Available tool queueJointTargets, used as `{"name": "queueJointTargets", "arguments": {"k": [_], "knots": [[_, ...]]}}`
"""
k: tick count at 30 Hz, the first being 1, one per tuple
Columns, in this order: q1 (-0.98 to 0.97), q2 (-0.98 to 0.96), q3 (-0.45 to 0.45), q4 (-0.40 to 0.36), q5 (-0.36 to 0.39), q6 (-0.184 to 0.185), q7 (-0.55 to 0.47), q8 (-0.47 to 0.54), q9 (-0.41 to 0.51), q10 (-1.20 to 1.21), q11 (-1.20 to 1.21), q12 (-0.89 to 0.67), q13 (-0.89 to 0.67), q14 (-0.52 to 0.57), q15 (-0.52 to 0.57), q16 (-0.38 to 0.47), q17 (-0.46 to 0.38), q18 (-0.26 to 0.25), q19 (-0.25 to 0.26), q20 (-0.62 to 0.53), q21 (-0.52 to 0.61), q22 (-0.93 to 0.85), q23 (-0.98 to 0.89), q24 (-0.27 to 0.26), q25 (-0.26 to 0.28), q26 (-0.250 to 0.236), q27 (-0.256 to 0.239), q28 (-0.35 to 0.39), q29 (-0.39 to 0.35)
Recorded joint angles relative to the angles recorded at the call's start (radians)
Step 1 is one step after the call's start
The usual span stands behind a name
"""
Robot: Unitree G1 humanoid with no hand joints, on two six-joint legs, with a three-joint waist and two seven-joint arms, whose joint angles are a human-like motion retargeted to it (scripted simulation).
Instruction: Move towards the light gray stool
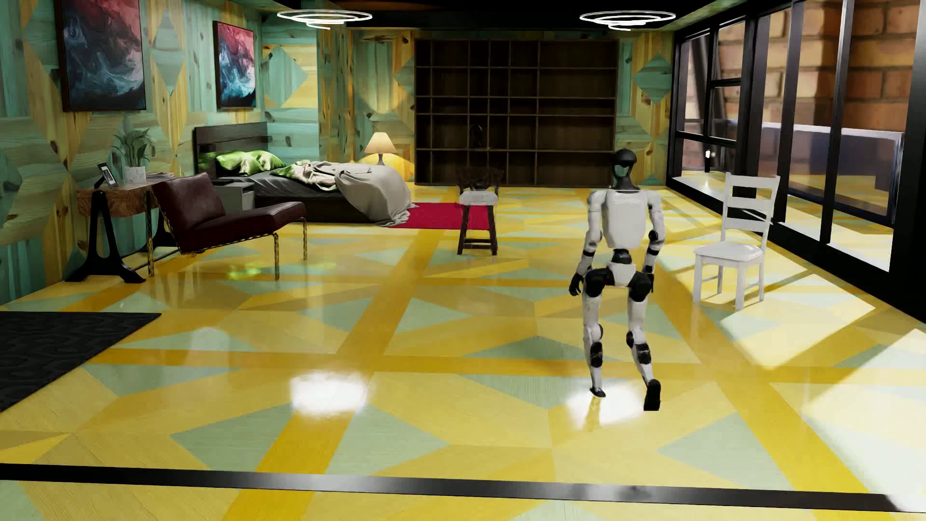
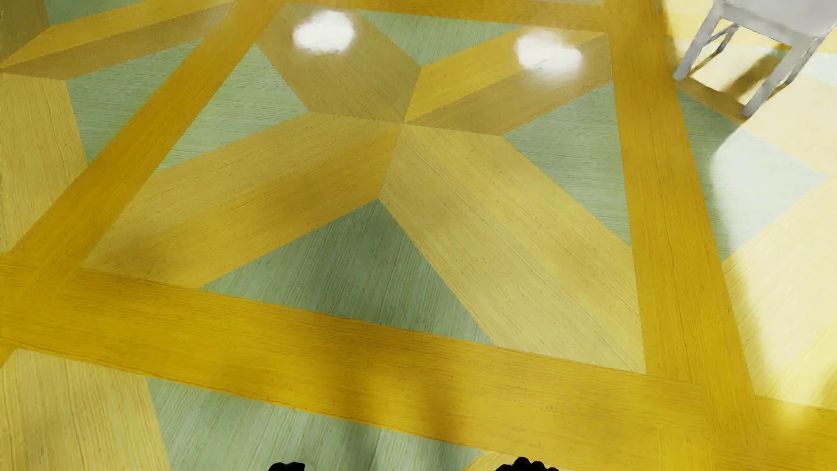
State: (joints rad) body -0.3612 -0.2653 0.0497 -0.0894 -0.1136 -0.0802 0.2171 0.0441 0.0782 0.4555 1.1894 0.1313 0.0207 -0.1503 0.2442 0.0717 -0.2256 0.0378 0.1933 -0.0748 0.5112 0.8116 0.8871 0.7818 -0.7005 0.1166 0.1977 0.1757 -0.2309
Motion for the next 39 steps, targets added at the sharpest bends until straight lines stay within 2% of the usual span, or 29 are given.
{"name": "queueJointTargets", "arguments": {"k": [2, 3, 5, 6, 7, 9, 10, 11, 12, 14, 15, 16, 17, 18, 19, 20, 21, 23, 25, 26, 27, 29, 30, 32, 33, 34, 37, 38, 39], "knots": [[0.085, -0.125, -0.008, -0.028, 0.024, -0.017, 0.003, 0.034, 0.005, -0.006, 0.086, -0.021, 0.060, -0.052, -0.098, -0.002, -0.040, 0.009, -0.009, 0.020, -0.046, -0.009, -0.060, 0.009, 0.010, -0.032, -0.028, 0.036, -0.021], [0.125, -0.182, -0.017, -0.039, 0.039, -0.022, 0.000, 0.045, 0.006, -0.004, 0.072, -0.031, 0.096, -0.080, -0.134, -0.007, -0.039, 0.013, -0.046, 0.030, -0.089, -0.018, -0.094, 0.011, 0.027, -0.041, -0.030, 0.045, -0.038], [0.203, -0.276, -0.038, -0.052, 0.057, -0.024, -0.012, 0.046, 0.004, -0.011, -0.071, -0.035, 0.155, -0.125, -0.279, -0.006, -0.022, 0.018, -0.077, 0.021, -0.189, -0.070, -0.155, 0.003, 0.059, -0.058, -0.030, 0.043, -0.053], [0.242, -0.309, -0.050, -0.056, 0.056, -0.023, -0.019, 0.033, 0.001, -0.024, -0.200, -0.040, 0.178, -0.139, -0.322, 0.002, -0.011, 0.019, -0.110, 0.005, -0.238, -0.095, -0.176, 0.001, 0.061, -0.071, -0.027, 0.043, -0.058], [0.280, -0.330, -0.063, -0.060, 0.052, -0.022, -0.027, 0.013, -0.002, -0.046, -0.356, -0.047, 0.197, -0.147, -0.337, 0.011, -0.001, 0.018, -0.120, -0.011, -0.283, -0.113, -0.192, 0.010, 0.057, -0.088, -0.025, 0.049, -0.065], [0.363, -0.338, -0.088, -0.069, 0.042, -0.017, -0.044, -0.051, -0.015, -0.111, -0.715, -0.060, 0.221, -0.149, -0.295, 0.028, 0.023, 0.013, -0.152, -0.048, -0.337, -0.135, -0.200, 0.035, 0.029, -0.101, -0.023, 0.073, -0.078], [0.405, -0.330, -0.098, -0.073, 0.047, -0.014, -0.056, -0.075, -0.023, -0.148, -0.885, -0.068, 0.227, -0.144, -0.268, 0.037, 0.034, 0.010, -0.151, -0.071, -0.344, -0.135, -0.194, 0.042, 0.004, -0.093, -0.028, 0.082, -0.078], [0.443, -0.328, -0.109, -0.079, 0.057, -0.010, -0.070, -0.071, -0.030, -0.166, -0.998, -0.075, 0.235, -0.142, -0.269, 0.041, 0.034, 0.006, -0.114, -0.092, -0.348, -0.126, -0.184, 0.045, -0.023, -0.084, -0.038, 0.088, -0.071], [0.478, -0.330, -0.120, -0.082, 0.070, -0.006, -0.085, -0.051, -0.038, -0.174, -1.029, -0.079, 0.241, -0.142, -0.267, 0.042, 0.033, 0.002, -0.113, -0.105, -0.349, -0.110, -0.172, 0.043, -0.047, -0.073, -0.050, 0.089, -0.059], [0.552, -0.339, -0.140, -0.066, 0.108, 0.009, -0.121, -0.014, -0.053, -0.168, -0.928, -0.075, 0.254, -0.123, -0.150, 0.047, 0.038, -0.015, -0.195, -0.112, -0.347, -0.060, -0.137, 0.034, -0.096, -0.038, -0.072, 0.058, -0.040], [0.577, -0.333, -0.147, -0.048, 0.122, 0.022, -0.131, -0.018, -0.059, -0.138, -0.869, -0.062, 0.254, -0.078, -0.097, 0.048, 0.044, -0.023, -0.206, -0.102, -0.351, -0.032, -0.113, 0.030, -0.117, -0.013, -0.076, 0.039, -0.031], [0.587, -0.320, -0.152, -0.023, 0.138, 0.039, -0.133, -0.034, -0.063, -0.088, -0.815, -0.040, 0.248, -0.012, -0.095, 0.048, 0.056, -0.045, -0.211, -0.081, -0.363, -0.009, -0.085, 0.024, -0.131, 0.018, -0.071, 0.028, -0.022], [0.567, -0.300, -0.155, 0.008, 0.160, 0.058, -0.136, -0.048, -0.062, 0.005, -0.782, -0.007, 0.227, 0.084, -0.127, 0.047, 0.072, -0.100, -0.207, -0.059, -0.389, 0.004, -0.045, 0.020, -0.138, 0.045, -0.066, 0.023, -0.020], [0.511, -0.270, -0.158, 0.042, 0.182, 0.076, -0.144, -0.063, -0.058, 0.146, -0.773, 0.020, 0.204, 0.190, -0.161, 0.052, 0.092, -0.143, -0.230, -0.055, -0.415, 0.012, -0.013, 0.020, -0.141, 0.057, -0.061, 0.006, -0.026], [0.428, -0.234, -0.159, 0.086, 0.201, 0.092, -0.141, -0.081, -0.052, 0.317, -0.777, 0.039, 0.199, 0.316, -0.191, 0.068, 0.106, -0.204, -0.239, -0.080, -0.432, 0.012, 0.001, 0.030, -0.141, 0.049, -0.071, -0.030, -0.043], [0.336, -0.197, -0.158, 0.143, 0.217, 0.108, -0.131, -0.099, -0.046, 0.482, -0.785, 0.053, 0.183, 0.429, -0.219, 0.099, 0.119, -0.271, -0.242, -0.124, -0.437, 0.000, 0.008, 0.050, -0.144, 0.020, -0.084, -0.079, -0.052], [0.243, -0.162, -0.152, 0.205, 0.237, 0.124, -0.118, -0.114, -0.039, 0.621, -0.790, 0.065, 0.161, 0.478, -0.246, 0.139, 0.129, -0.286, -0.247, -0.163, -0.428, -0.029, 0.010, 0.070, -0.152, -0.014, -0.102, -0.125, -0.052], [0.065, -0.088, -0.129, 0.272, 0.279, 0.150, -0.130, -0.124, -0.024, 0.779, -0.798, 0.098, 0.095, 0.336, -0.302, 0.174, 0.138, -0.254, -0.258, -0.168, -0.381, -0.112, 0.011, 0.071, -0.186, -0.034, -0.136, -0.146, -0.039], [-0.079, -0.024, -0.102, 0.300, 0.314, 0.166, -0.143, -0.113, -0.014, 0.766, -0.773, 0.146, 0.018, 0.144, -0.374, 0.155, 0.141, -0.200, -0.266, -0.070, -0.332, -0.198, 0.009, 0.009, -0.215, -0.014, -0.153, -0.083, -0.031], [-0.137, 0.010, -0.089, 0.302, 0.323, 0.170, -0.150, -0.101, -0.012, 0.696, -0.764, 0.173, -0.024, 0.067, -0.408, 0.130, 0.147, -0.198, -0.269, -0.015, -0.311, -0.235, 0.007, -0.025, -0.221, -0.003, -0.156, -0.039, -0.027], [-0.180, 0.045, -0.078, 0.302, 0.327, 0.171, -0.151, -0.088, -0.011, 0.588, -0.764, 0.190, -0.063, 0.020, -0.436, 0.105, 0.149, -0.169, -0.271, 0.026, -0.291, -0.261, 0.002, -0.052, -0.222, 0.008, -0.161, -0.005, -0.023], [-0.230, 0.121, -0.057, 0.298, 0.323, 0.169, -0.123, -0.062, -0.014, 0.302, -0.787, 0.190, -0.121, 0.015, -0.480, 0.084, 0.145, -0.127, -0.272, 0.041, -0.252, -0.263, -0.021, -0.063, -0.217, 0.024, -0.177, 0.006, -0.024], [-0.237, 0.160, -0.046, 0.289, 0.319, 0.167, -0.106, -0.051, -0.018, 0.141, -0.805, 0.181, -0.142, 0.022, -0.497, 0.089, 0.146, -0.133, -0.272, 0.023, -0.236, -0.248, -0.036, -0.048, -0.207, 0.025, -0.184, -0.015, -0.028], [-0.220, 0.245, -0.027, 0.262, 0.312, 0.162, -0.082, -0.027, -0.028, -0.188, -0.855, 0.168, -0.176, 0.069, -0.519, 0.104, 0.152, -0.183, -0.272, -0.016, -0.196, -0.212, -0.052, 0.003, -0.186, 0.020, -0.194, -0.064, -0.034], [-0.232, 0.285, -0.019, 0.251, 0.313, 0.158, -0.101, -0.016, -0.031, -0.253, -0.860, 0.169, -0.189, 0.061, -0.531, 0.108, 0.157, -0.234, -0.270, -0.019, -0.173, -0.198, -0.052, 0.024, -0.183, 0.019, -0.195, -0.069, -0.035], [-0.235, 0.323, -0.012, 0.237, 0.310, 0.155, -0.137, -0.006, -0.035, -0.265, -0.859, 0.174, -0.196, 0.061, -0.542, 0.101, 0.160, -0.250, -0.268, -0.008, -0.152, -0.186, -0.049, 0.032, -0.185, 0.019, -0.193, -0.057, -0.035], [-0.248, 0.411, 0.001, 0.198, 0.274, 0.137, -0.151, 0.005, -0.048, -0.080, -0.795, 0.179, -0.166, 0.230, -0.498, 0.052, 0.159, -0.121, -0.243, 0.048, -0.133, -0.125, -0.038, 0.011, -0.185, 0.038, -0.162, -0.015, -0.026], [-0.245, 0.419, 0.003, 0.185, 0.254, 0.125, -0.137, 0.000, -0.053, -0.004, -0.739, 0.175, -0.139, 0.234, -0.441, 0.040, 0.158, -0.090, -0.232, 0.060, -0.143, -0.096, -0.027, 0.015, -0.182, 0.051, -0.139, -0.013, -0.026], [-0.231, 0.407, 0.005, 0.163, 0.228, 0.110, -0.121, -0.005, -0.057, 0.046, -0.654, 0.168, -0.110, 0.190, -0.359, 0.026, 0.153, -0.058, -0.222, 0.069, -0.153, -0.070, -0.012, 0.020, -0.178, 0.059, -0.114, -0.011, -0.021]]}}
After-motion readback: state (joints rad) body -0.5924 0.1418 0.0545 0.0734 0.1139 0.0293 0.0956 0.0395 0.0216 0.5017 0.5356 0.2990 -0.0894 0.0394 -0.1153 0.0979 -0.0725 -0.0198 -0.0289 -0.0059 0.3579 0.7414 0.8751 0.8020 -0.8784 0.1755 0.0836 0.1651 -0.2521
